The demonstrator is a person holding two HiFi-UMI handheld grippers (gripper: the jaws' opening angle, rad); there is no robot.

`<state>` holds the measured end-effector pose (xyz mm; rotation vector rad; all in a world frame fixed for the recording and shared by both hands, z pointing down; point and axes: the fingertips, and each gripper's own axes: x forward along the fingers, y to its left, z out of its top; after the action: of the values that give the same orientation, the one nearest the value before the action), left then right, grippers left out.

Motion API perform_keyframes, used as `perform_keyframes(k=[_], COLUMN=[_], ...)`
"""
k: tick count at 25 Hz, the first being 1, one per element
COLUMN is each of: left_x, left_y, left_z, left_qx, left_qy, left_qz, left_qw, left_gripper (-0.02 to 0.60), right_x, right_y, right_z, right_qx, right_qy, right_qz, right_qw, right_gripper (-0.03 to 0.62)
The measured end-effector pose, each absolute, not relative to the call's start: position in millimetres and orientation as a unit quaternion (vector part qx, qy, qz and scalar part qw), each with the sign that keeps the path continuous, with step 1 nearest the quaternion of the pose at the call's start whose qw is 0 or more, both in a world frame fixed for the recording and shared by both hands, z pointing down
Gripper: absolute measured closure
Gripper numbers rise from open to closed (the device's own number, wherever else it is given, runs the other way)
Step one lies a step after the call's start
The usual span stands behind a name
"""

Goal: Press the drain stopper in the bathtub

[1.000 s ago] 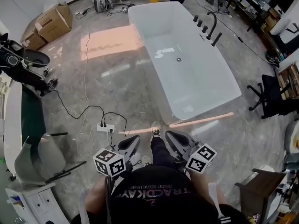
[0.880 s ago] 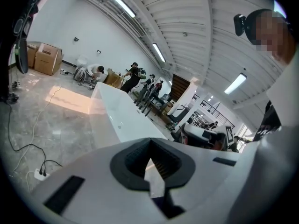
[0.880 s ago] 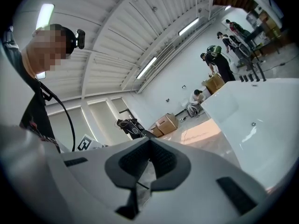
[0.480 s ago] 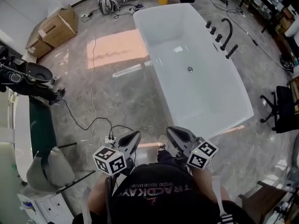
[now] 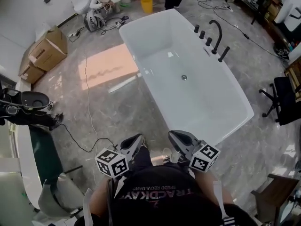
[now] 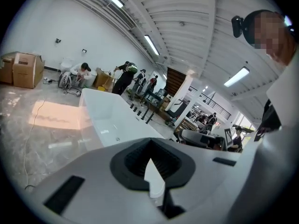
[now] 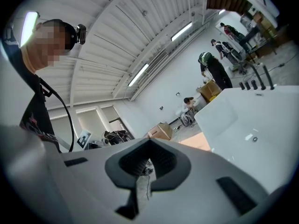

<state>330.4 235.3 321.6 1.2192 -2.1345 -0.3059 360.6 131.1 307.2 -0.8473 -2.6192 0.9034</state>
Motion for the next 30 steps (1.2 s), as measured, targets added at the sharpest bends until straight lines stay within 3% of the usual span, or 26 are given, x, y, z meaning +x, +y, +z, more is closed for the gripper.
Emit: perform_keyframes(k=[7,17,30], left_x=[274.6,138.0,98.3], left_y=[227.5,289.6,292.1], left_z=[339.0,334.8,352.5], left_qx=[0.529,0.580,0.627], left_qy=[-0.776,-0.741,-0.688], left_qz=[-0.111,-0.071,-0.056], left_qw=[0.326,0.331,0.362], left_gripper=[0.577,0.577,0.578], right_x=[325.9,217.5,190.7], right_y=[116.4,158.9,170.9], right_z=[315.6,316.7,326.0], right_qx=[-0.206,-0.095,-0.024], right_qy=[-0.926,-0.941,-0.943], right_qz=[0.296,0.315,0.321], right_qw=[0.110,0.083,0.081], right_gripper=[0.583,0.583,0.582])
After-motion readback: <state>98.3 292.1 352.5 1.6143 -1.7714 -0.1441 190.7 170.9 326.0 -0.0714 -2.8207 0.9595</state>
